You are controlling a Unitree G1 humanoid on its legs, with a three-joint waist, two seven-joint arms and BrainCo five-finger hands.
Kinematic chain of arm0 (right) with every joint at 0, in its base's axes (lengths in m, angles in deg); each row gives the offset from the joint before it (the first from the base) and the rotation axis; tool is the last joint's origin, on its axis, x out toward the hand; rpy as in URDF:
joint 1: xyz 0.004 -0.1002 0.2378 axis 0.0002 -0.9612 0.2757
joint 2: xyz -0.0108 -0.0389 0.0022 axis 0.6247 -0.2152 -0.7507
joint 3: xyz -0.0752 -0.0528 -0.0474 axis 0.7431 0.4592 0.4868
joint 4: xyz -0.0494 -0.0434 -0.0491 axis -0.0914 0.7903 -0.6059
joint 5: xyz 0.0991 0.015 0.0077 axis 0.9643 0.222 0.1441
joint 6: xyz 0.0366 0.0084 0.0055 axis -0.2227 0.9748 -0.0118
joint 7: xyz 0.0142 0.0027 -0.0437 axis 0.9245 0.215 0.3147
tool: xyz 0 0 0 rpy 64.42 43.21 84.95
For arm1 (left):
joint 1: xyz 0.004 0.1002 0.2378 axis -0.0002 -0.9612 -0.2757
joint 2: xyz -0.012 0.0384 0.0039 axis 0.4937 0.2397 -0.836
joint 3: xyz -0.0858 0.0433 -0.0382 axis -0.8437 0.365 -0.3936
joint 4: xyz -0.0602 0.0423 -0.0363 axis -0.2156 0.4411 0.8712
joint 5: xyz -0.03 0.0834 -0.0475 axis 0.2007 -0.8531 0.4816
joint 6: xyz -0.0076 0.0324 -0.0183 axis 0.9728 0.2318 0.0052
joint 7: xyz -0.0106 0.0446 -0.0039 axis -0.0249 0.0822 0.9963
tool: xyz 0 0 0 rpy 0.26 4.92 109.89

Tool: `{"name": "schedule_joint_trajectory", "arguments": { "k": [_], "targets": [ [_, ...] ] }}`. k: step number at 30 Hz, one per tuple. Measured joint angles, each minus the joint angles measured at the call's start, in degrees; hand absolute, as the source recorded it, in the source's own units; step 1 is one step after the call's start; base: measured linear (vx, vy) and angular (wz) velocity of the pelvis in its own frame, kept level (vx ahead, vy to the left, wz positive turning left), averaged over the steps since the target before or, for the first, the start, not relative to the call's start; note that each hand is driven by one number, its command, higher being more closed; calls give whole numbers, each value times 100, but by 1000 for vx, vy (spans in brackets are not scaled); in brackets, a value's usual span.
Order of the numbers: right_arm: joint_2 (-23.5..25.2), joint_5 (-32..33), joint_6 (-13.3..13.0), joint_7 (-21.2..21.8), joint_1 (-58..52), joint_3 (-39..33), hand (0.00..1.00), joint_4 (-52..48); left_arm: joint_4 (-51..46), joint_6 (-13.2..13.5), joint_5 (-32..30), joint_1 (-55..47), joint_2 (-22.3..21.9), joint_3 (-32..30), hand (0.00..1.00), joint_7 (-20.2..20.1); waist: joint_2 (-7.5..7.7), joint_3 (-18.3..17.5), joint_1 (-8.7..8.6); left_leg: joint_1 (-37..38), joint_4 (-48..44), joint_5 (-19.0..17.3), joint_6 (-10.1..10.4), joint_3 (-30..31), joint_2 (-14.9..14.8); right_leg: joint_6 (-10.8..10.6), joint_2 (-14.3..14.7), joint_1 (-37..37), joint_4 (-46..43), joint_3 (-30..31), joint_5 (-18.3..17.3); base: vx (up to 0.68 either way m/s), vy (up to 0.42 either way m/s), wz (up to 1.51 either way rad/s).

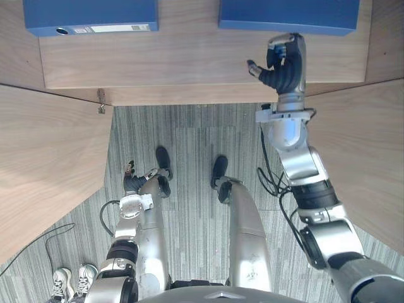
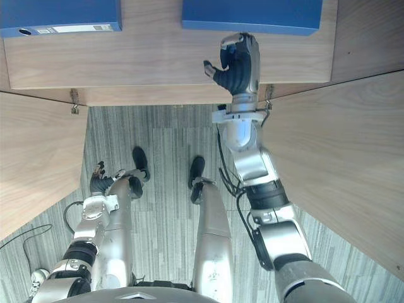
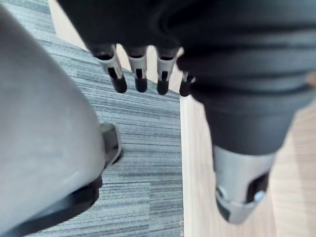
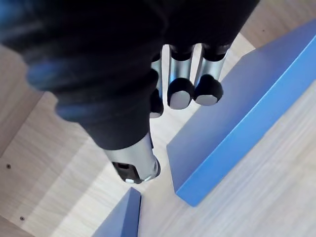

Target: Walk over to the cabinet, pick up the folder, carry it to the office cabinet, place the folder inside the office cabinet, then close the office cabinet door

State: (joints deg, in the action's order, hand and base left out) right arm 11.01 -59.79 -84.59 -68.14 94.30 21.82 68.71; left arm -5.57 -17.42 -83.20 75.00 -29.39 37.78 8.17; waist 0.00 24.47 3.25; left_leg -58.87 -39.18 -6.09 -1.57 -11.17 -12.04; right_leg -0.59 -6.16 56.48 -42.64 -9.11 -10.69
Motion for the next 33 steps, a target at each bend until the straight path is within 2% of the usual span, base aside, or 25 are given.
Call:
{"name": "schedule_joint_trajectory", "arguments": {
  "k": [4, 9, 17, 25, 33],
  "targets": [
    [-96, 8, -3, -35, 462, 79, 100, 556, -165, 105, 4, 1, 102, -1, 0, 2, 13, 8, 27, -301, -155, 1, -1, 81, 19, 31, -55, 278, -203, -52, -67, 8, -16, 9],
    [-538, 109, 5, -31, 971, 360, 100, 1287, -249, 177, 15, 48, 228, 6, 0, 3, 22, 14, 49, -673, -423, -11, -7, 203, 57, 51, -148, 605, -547, -118, -199, -21, -8, 11],
    [-1095, 681, 15, -10, 1700, 506, 100, 2161, -522, 343, 272, 54, 399, 42, 0, 9, 34, 33, 127, -1363, -862, -74, -7, 357, 87, 39, -271, 1218, -1056, -190, -364, -24, -3, 7],
    [-1311, 1240, -55, 123, 2293, 698, 100, 2592, -663, 376, 390, 52, 464, 152, 0, 7, 33, 34, 128, -1541, -873, -78, 1, 344, 123, 30, -361, 1372, -1132, -239, -415, 3, 2, 7],
    [-1492, 1689, -282, 255, 2776, 994, 100, 3208, -673, 408, 530, 50, 530, 204, 0, 9, 32, 34, 65, -1604, -813, -58, 19, 350, 165, -5, -406, 1427, -1132, -270, -448, 2, 4, 4]
  ]
}}
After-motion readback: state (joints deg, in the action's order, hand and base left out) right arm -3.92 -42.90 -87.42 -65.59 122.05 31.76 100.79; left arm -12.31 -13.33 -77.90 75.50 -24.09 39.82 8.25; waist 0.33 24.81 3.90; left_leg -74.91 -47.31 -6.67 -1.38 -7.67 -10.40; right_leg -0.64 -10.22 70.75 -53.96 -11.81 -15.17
